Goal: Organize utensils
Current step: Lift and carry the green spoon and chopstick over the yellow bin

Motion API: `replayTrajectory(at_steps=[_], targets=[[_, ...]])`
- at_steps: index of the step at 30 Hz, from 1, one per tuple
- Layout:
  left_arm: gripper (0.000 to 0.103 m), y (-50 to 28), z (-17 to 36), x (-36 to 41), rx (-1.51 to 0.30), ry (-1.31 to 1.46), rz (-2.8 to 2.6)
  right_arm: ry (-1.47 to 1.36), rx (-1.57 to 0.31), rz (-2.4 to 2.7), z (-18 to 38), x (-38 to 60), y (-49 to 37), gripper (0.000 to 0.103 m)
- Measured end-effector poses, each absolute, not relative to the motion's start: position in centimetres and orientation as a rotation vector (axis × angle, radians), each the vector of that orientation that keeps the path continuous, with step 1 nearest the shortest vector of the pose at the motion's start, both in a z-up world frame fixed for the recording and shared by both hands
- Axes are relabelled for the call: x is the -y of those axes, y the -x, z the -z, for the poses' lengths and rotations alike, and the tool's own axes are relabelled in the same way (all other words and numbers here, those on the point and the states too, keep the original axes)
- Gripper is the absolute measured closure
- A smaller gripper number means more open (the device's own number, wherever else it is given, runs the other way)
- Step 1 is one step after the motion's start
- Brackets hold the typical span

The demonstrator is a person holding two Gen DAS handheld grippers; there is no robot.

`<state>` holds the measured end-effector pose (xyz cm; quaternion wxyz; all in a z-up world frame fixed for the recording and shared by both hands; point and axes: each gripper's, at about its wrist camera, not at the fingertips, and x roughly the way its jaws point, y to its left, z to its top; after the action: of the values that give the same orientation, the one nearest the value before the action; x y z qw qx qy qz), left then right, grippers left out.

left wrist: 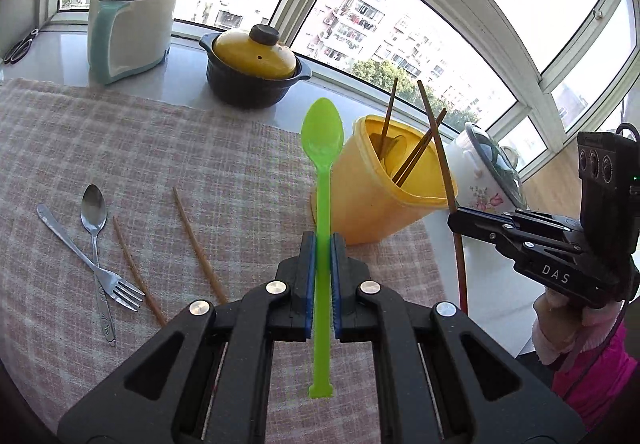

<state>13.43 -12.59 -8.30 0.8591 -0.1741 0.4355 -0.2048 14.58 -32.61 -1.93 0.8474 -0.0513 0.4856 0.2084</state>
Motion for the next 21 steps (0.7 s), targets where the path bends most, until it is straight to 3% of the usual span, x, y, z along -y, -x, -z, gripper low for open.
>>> replayTrajectory(at_steps=[21], targets=[[0.099, -23.3, 4.3, 20.6, -0.791, 0.358, 0.428, 0.119, -0.918, -0.393, -2.1, 37.7, -22.8, 0.099]])
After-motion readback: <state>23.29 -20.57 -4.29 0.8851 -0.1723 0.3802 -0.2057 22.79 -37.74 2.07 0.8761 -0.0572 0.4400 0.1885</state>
